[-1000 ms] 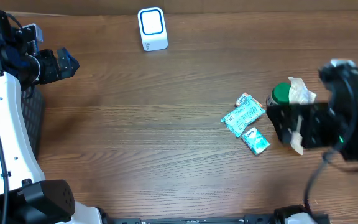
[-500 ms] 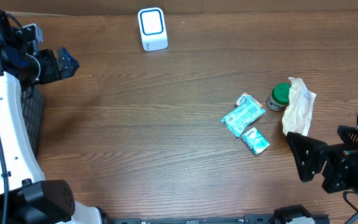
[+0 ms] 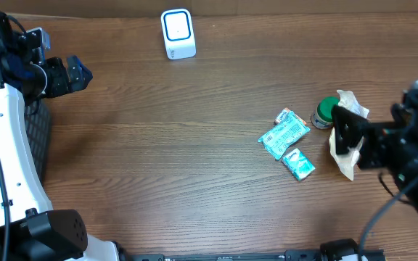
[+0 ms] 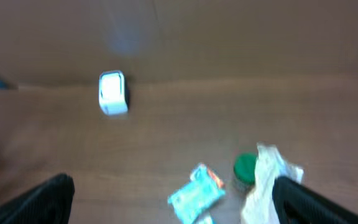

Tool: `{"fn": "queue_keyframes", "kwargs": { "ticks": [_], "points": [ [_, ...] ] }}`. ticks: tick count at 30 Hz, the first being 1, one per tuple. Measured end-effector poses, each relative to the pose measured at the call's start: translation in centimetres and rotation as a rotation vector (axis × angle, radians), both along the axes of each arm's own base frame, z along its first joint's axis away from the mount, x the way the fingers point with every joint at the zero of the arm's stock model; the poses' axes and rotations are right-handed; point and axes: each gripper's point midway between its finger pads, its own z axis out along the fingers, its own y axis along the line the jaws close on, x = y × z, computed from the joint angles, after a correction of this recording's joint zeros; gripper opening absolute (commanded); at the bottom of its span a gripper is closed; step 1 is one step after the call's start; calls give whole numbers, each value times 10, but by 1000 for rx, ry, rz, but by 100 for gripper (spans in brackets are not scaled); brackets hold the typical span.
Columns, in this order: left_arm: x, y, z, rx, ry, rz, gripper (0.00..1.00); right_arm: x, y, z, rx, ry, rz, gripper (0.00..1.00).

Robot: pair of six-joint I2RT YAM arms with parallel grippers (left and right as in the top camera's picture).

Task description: Scan the item barcode

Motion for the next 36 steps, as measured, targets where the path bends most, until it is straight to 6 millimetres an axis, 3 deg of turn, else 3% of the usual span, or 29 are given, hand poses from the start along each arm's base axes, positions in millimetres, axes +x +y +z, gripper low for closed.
{"fn": "queue_keyframes", "kwargs": {
  "ticks": [4,8,10,11,21,27,36],
  "points": [
    [0,0,0,0,0,0,100,23,4,-11,27,-169,0,100],
    [0,0,0,0,0,0,100,31,5,-38,50,-313,0,100],
    [0,0,0,0,0,0,99,31,5,-59,59,-359,1,100],
    [0,0,0,0,0,0,100,30,6,-82,59,-363,5,100],
    [0,0,0,0,0,0,100,17,8,-178,93,-540,27,100],
    [0,0,0,1,0,0,100,12,10,-204,99,-559,49,100],
    [0,0,0,1,0,0,99,11,10,-240,82,-428,52,100]
  ]
}}
